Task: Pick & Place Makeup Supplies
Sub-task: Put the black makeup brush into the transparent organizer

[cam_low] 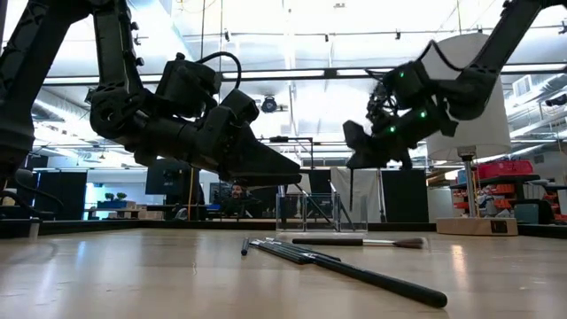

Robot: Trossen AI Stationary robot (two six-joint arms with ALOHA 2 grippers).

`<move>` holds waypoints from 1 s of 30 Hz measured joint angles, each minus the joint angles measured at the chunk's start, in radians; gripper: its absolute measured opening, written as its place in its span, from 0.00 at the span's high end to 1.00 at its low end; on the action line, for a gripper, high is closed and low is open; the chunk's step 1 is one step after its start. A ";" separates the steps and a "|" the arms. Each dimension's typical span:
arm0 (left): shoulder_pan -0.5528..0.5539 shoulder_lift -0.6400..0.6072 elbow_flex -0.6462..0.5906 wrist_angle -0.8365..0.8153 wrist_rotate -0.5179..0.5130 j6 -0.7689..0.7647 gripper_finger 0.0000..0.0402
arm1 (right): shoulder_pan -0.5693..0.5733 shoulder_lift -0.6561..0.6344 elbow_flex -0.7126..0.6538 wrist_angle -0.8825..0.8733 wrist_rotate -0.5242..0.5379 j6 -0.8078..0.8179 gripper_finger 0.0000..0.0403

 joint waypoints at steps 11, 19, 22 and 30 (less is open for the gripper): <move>0.002 0.000 0.000 0.000 -0.004 0.000 0.37 | -0.006 0.068 0.000 0.017 -0.004 0.039 0.92; 0.002 0.000 0.000 0.001 -0.004 0.000 0.37 | -0.030 0.068 0.000 0.006 -0.004 0.059 0.74; 0.002 0.000 0.000 0.001 -0.004 -0.002 0.37 | -0.042 0.065 0.000 0.002 -0.005 0.054 0.64; 0.002 0.000 0.000 0.001 -0.004 -0.025 0.37 | -0.029 -0.069 0.000 -0.056 -0.001 -0.010 0.51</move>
